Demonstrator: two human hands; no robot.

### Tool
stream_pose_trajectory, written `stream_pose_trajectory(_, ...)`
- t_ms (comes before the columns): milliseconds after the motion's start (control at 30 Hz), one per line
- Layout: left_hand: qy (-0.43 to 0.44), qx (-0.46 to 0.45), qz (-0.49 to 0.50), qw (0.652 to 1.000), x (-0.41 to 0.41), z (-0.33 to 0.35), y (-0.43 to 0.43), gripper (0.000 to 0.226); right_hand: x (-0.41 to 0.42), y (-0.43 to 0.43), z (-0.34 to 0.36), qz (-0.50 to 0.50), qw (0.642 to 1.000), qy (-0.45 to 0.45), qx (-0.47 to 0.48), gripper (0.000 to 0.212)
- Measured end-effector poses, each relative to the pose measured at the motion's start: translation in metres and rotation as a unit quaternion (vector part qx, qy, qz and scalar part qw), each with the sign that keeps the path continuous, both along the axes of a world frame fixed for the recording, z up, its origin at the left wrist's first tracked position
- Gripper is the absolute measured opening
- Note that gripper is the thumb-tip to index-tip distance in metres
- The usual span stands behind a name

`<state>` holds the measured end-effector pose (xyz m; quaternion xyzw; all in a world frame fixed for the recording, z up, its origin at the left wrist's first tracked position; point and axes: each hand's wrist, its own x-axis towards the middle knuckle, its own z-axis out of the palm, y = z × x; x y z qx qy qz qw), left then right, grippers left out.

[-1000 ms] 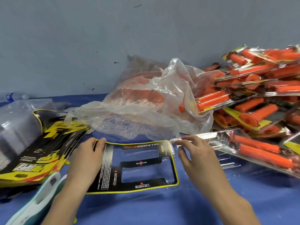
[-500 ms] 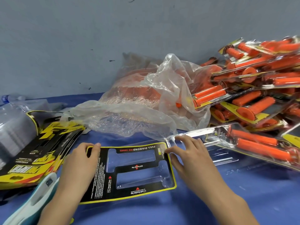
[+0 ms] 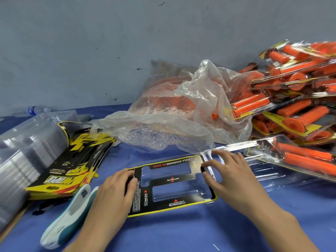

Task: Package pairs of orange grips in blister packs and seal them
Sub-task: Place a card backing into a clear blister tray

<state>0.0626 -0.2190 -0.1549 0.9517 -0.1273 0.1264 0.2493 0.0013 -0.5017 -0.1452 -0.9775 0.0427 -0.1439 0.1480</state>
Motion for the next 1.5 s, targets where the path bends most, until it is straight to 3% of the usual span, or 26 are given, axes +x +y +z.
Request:
stream_pose_trajectory(433,0.045,-0.003,-0.033,0.998,-0.002,-0.007,0.002,0.052,0.001,0.003,-0.001,-0.002,1.000,-0.001,0.001,0.024)
stream_pose_trajectory(600,-0.095,-0.016,-0.029,0.995,-0.006,0.000,0.019,0.022,0.001,0.002,-0.001,-0.008,1.000,-0.004,-0.002,0.022)
stream_pose_trajectory(800,-0.088,-0.017,-0.057,0.994,-0.017,0.004,0.040,0.034,0.002,0.001,-0.002,-0.015,1.000,-0.009,-0.007,0.022)
stream_pose_trajectory(1300,-0.062,0.107,-0.122,0.985,-0.028,0.006,0.055,0.052,0.009,-0.001,-0.007,-0.017,0.999,-0.032,-0.004,0.019)
stream_pose_trajectory(1500,-0.079,0.076,-0.095,0.989,-0.027,0.003,0.057,0.041,0.008,0.000,-0.006,-0.016,0.999,-0.031,-0.003,0.018)
